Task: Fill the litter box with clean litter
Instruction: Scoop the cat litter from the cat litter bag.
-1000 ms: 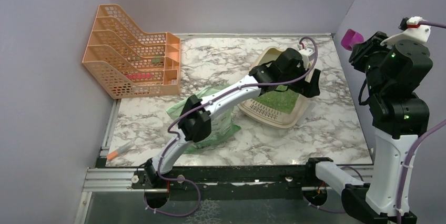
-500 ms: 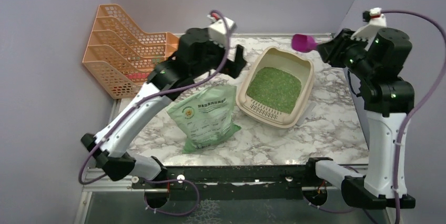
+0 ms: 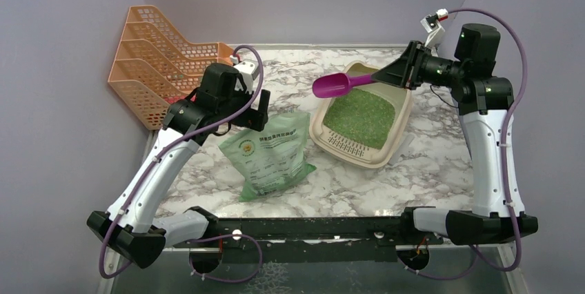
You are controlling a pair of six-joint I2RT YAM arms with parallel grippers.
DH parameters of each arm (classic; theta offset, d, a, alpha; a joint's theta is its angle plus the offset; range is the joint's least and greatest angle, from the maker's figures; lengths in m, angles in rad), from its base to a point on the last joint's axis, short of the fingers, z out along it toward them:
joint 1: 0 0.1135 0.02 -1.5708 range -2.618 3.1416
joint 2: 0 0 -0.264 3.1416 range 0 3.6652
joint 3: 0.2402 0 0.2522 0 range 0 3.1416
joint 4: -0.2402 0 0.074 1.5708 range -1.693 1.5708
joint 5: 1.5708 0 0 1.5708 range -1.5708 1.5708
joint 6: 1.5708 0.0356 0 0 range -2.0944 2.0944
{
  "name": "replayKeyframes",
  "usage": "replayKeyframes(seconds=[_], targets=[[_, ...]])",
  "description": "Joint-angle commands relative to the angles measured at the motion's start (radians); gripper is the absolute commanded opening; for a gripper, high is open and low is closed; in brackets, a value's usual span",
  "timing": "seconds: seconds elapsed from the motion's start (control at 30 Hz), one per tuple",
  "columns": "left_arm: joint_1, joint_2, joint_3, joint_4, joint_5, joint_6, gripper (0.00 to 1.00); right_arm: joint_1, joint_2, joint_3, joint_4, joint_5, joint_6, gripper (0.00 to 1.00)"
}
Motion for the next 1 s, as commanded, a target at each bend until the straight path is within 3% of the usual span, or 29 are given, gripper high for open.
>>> replayKeyframes(seconds=[0.0,0.2,0.4,0.63,0.97], targets=[[0.015,-0.017,-0.054,-0.059,0.11,0.002,0.99,0.005,0.027,0.012,-0.006,-0.16,0.036,0.01],[0.016,-0.04,-0.097,-0.073,0.273,0.002,0.96,0.08,0.079,0.033,-0.053,-0.129,0.017,0.01],[0.015,-0.069,-0.15,-0.101,0.413,-0.004,0.72,0.192,0.129,0.06,-0.092,-0.025,0.009,0.01],[0.015,-0.116,-0.15,-0.112,0.483,0.004,0.55,0.238,0.167,0.129,-0.208,0.04,-0.048,0.01],[0.015,-0.111,-0.167,-0.157,0.516,0.032,0.46,0.253,0.091,0.061,-0.278,0.077,-0.075,0.01]])
